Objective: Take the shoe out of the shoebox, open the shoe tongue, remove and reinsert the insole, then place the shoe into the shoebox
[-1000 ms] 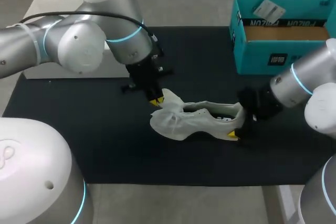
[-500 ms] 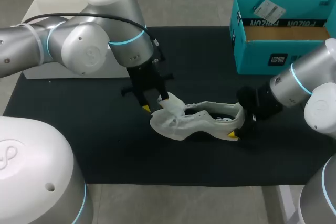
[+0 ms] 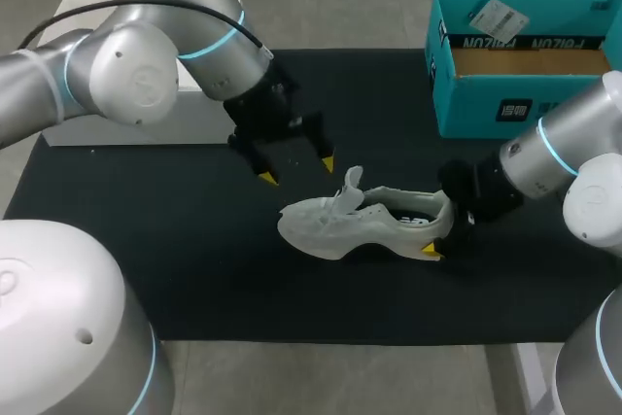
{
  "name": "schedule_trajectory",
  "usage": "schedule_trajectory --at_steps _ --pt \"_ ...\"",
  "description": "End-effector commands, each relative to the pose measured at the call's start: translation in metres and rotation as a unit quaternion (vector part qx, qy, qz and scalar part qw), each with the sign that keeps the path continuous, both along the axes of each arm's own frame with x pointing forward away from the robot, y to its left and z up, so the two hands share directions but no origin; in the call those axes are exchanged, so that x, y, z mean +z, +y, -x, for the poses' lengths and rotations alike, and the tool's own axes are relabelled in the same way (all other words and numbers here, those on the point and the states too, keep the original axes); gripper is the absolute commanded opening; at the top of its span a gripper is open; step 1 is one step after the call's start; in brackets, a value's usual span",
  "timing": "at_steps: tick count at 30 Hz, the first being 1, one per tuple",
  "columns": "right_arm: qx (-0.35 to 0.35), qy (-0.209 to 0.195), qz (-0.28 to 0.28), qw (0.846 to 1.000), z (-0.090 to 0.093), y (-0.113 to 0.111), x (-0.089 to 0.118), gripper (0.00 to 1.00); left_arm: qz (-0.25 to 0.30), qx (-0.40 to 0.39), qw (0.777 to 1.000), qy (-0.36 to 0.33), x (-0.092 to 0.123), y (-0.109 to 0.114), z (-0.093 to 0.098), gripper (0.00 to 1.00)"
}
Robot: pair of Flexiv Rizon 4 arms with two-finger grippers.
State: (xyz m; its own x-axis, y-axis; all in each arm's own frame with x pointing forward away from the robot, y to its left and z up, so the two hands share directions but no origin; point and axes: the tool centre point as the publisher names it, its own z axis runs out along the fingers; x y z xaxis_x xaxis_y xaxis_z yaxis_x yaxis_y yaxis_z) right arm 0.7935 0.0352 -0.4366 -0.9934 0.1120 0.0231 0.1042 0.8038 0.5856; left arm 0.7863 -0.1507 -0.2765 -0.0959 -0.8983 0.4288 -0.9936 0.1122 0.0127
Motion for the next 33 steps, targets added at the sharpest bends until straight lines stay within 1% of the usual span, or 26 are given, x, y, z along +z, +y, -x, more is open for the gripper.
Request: schedule_trajectory --at_steps 1,3,5,8,11,12,16,19,22,25,28,33 --pt "-0.001 -0.001 0.0 1.0 0.0 -0.001 -0.004 0.0 0.002 -0.233 0.972 -0.027 0.015 -0.011 0.004 1.0" --pt "-0.001 -0.001 0.0 1.0 0.0 -0.001 -0.004 0.0 -0.009 -0.331 0.941 -0.071 0.025 -0.018 0.011 1.0" --pt "-0.001 -0.001 0.0 1.0 0.0 -0.001 -0.004 0.0 -0.026 -0.412 0.903 -0.119 0.032 -0.021 0.017 1.0" --pt "-0.001 -0.001 0.0 1.0 0.0 -0.001 -0.004 0.0 -0.069 -0.527 0.829 -0.174 0.038 -0.025 0.025 1.0" --pt "-0.001 -0.001 0.0 1.0 0.0 -0.001 -0.004 0.0 -0.098 -0.603 0.768 -0.192 0.039 -0.028 0.027 1.0" --pt "-0.001 -0.001 0.0 1.0 0.0 -0.001 -0.004 0.0 -0.103 -0.619 0.754 -0.195 0.041 -0.031 0.03 1.0" --pt "-0.001 -0.001 0.0 1.0 0.0 -0.001 -0.004 0.0 -0.117 -0.664 0.71 -0.204 0.047 -0.037 0.033 1.0" --pt "-0.001 -0.001 0.0 1.0 0.0 -0.001 -0.004 0.0 -0.13 -0.675 0.697 -0.205 0.05 -0.039 0.032 1.0" --pt "-0.001 -0.001 0.0 1.0 0.0 -0.001 -0.004 0.0 -0.135 -0.677 0.692 -0.211 0.052 -0.039 0.031 1.0" --pt "-0.001 -0.001 0.0 1.0 0.0 -0.001 -0.004 0.0 -0.131 -0.67 0.696 -0.224 0.055 -0.037 0.027 1.0" --pt "-0.001 -0.001 0.0 1.0 0.0 -0.001 -0.004 0.0 -0.116 -0.663 0.702 -0.233 0.057 -0.036 0.024 1.0" --pt "-0.001 -0.001 0.0 1.0 0.0 -0.001 -0.004 0.0 -0.112 -0.667 0.699 -0.235 0.059 -0.038 0.023 1.0"
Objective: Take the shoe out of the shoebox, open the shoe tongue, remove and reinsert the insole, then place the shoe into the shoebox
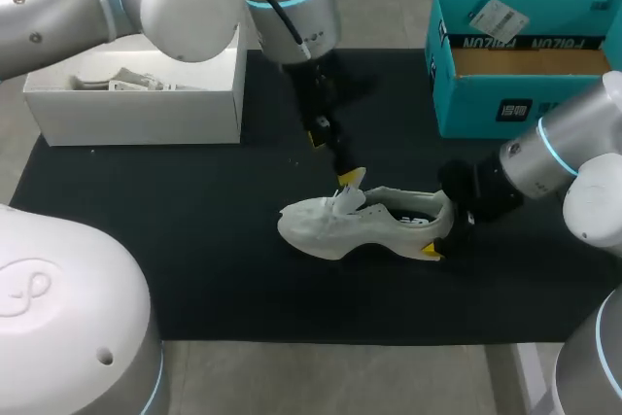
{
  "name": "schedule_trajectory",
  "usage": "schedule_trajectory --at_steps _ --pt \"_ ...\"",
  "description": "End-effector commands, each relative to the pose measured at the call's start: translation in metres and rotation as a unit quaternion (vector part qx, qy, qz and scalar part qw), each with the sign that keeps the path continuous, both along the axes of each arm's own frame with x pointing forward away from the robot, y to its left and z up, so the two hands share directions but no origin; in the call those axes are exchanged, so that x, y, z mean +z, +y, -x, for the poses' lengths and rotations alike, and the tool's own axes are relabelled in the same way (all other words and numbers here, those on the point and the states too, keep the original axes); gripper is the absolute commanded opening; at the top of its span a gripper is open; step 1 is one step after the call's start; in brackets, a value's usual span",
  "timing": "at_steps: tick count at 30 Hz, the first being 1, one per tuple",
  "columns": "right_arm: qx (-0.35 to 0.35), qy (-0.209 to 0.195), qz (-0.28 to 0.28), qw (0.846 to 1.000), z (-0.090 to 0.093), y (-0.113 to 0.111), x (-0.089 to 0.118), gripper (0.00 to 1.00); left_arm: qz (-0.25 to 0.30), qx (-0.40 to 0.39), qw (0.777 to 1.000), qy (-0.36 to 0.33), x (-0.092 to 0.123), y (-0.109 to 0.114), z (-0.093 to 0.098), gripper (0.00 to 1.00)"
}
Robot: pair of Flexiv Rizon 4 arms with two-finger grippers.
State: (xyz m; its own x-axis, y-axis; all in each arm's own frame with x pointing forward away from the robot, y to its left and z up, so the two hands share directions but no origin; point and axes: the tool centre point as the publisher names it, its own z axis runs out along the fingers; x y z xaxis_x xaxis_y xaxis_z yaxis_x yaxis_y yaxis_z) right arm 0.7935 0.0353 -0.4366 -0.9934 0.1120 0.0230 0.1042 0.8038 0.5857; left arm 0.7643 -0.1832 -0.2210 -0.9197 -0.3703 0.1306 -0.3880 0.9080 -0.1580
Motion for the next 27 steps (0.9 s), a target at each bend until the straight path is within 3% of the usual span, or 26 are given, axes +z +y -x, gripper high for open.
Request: schedule_trajectory --at_steps 1,12,15,16,17,27 --pt "-0.001 -0.001 0.0 1.0 0.0 -0.001 -0.004 0.0 -0.038 -0.234 0.967 -0.094 0.004 -0.006 0.001 1.0" --pt "-0.001 -0.001 0.0 1.0 0.0 -0.001 -0.004 0.0 -0.035 -0.216 0.972 -0.09 0.0 -0.013 -0.002 1.0" --pt "-0.001 -0.001 0.0 1.0 0.0 -0.001 -0.004 0.0 -0.02 -0.169 0.982 -0.085 0.0 -0.017 -0.008 1.0" --pt "-0.001 -0.001 0.0 1.0 0.0 -0.001 -0.004 0.0 -0.014 -0.15 0.986 -0.075 0.001 -0.02 -0.012 0.46" --pt "-0.001 -0.001 0.0 1.0 0.0 -0.001 -0.004 0.0 -0.009 -0.146 0.986 -0.078 0.0 -0.02 -0.012 0.0" --pt "-0.001 -0.001 0.0 1.0 0.0 -0.001 -0.004 0.0 -0.033 -0.129 0.988 -0.074 -0.004 -0.031 -0.009 0.0"
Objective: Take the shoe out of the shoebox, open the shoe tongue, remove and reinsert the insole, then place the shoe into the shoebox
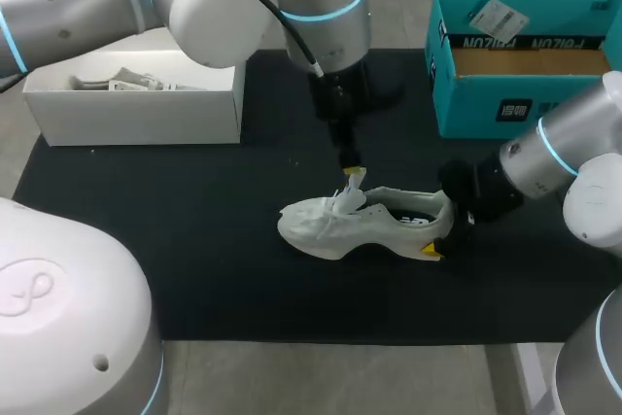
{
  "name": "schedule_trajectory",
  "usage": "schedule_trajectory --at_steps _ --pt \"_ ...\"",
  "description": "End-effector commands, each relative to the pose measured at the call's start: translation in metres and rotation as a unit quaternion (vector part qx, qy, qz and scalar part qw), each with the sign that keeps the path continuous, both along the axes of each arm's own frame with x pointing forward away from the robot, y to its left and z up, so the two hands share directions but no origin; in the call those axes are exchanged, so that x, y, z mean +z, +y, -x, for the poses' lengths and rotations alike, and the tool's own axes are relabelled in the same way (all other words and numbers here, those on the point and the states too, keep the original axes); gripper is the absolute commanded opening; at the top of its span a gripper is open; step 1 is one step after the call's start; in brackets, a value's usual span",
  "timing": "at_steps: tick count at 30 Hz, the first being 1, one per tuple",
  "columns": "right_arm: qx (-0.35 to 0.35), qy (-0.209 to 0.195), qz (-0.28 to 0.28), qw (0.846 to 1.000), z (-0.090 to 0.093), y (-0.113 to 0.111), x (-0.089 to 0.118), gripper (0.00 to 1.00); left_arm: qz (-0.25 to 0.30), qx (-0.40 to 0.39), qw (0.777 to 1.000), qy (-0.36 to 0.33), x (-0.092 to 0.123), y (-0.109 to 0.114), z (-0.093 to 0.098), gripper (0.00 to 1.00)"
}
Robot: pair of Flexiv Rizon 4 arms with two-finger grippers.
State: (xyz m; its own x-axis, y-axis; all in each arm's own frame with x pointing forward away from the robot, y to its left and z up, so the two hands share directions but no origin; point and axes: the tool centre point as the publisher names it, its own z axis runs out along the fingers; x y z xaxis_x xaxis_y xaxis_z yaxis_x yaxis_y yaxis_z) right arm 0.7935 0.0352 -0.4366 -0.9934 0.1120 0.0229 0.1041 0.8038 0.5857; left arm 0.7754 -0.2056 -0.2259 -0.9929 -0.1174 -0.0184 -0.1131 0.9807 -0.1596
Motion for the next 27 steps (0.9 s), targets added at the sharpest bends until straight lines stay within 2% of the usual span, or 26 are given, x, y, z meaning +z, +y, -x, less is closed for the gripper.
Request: schedule_trajectory --at_steps 1,23,27 --pt "-0.001 0.0 0.0 1.0 0.0 0.0 -0.004 0.0 -0.014 0.004 1.0 -0.004 0.001 -0.009 0.002 0.0" --pt "-0.001 0.0 0.0 1.0 0.0 0.0 -0.004 0.0 -0.014 0.004 1.0 -0.004 0.001 -0.009 0.002 0.0" --pt "-0.001 0.0 0.0 1.0 0.0 0.0 -0.004 0.0 0.009 -0.02 1.0 0.002 -0.011 -0.02 -0.001 0.0"
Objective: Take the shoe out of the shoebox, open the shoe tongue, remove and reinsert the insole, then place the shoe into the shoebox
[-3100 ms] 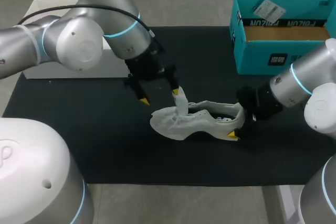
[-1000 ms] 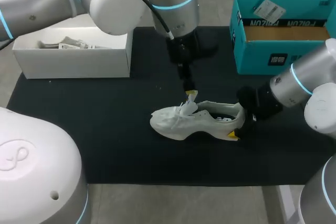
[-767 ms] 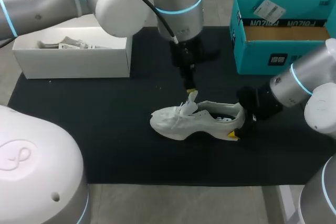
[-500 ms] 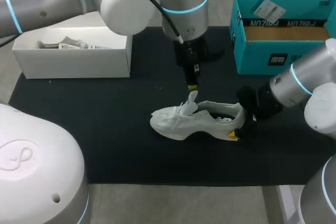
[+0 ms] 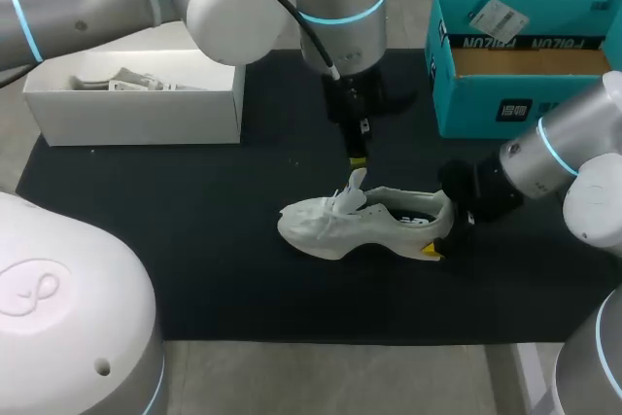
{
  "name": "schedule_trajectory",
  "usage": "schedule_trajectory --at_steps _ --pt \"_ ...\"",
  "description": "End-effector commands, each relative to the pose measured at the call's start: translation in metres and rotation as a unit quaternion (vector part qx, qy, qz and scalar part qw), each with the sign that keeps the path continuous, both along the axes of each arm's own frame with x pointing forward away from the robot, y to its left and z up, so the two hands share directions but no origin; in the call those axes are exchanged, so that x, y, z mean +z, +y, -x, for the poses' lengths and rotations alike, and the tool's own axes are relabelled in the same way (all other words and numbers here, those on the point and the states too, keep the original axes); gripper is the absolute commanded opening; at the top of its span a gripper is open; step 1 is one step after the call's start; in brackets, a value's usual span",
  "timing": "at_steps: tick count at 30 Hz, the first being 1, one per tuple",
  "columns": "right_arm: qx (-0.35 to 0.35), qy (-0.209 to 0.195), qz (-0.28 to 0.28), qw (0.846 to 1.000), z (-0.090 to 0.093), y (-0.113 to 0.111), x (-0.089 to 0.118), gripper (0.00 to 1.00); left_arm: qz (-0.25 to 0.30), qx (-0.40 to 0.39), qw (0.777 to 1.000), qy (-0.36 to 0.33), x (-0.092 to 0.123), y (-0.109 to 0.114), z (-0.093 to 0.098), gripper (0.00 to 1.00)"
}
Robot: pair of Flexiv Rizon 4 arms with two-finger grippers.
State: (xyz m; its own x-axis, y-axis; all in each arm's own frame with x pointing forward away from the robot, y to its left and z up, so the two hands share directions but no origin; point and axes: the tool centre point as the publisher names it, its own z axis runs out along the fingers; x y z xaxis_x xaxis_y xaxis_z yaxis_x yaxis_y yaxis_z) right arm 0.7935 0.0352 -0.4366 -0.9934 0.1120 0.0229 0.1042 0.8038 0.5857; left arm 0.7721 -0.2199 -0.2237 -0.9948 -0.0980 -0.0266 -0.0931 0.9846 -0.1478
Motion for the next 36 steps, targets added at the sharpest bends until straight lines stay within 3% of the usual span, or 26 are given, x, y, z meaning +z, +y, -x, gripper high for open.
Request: schedule_trajectory --at_steps 1,18,36 --pt "-0.001 -0.001 0.0 1.0 0.0 0.0 -0.004 0.0 0.017 -0.013 1.0 0.002 -0.016 -0.007 -0.005 0.0" --pt "-0.001 -0.001 0.0 1.0 0.0 0.0 -0.004 0.0 0.035 -0.052 0.998 -0.003 -0.075 -0.058 -0.007 0.0" --pt "-0.001 -0.001 0.0 1.0 0.0 0.0 -0.004 0.0 0.039 -0.051 0.998 0.025 -0.139 -0.092 -0.025 0.0"
